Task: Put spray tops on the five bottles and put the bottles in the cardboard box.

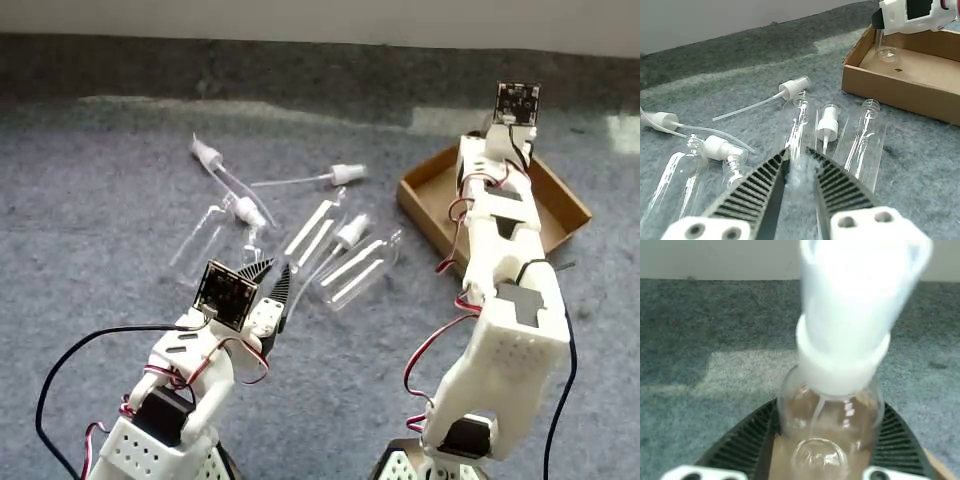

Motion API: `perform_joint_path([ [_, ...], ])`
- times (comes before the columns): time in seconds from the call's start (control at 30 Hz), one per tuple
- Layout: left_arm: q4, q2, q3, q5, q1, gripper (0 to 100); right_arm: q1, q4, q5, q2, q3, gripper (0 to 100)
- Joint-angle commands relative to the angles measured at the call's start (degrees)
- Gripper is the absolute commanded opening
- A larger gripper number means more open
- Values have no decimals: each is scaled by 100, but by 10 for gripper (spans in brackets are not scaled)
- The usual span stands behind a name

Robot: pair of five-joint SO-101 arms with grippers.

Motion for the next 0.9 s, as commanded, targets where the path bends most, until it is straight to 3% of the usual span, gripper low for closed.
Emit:
perform_joint_path([
  [0.0, -123, 4, 127, 18, -75, 7, 66, -189, 18, -136, 31, 236],
  [0.87, -123, 4, 127, 18, -75, 7, 136, -136, 70, 180, 75, 289],
])
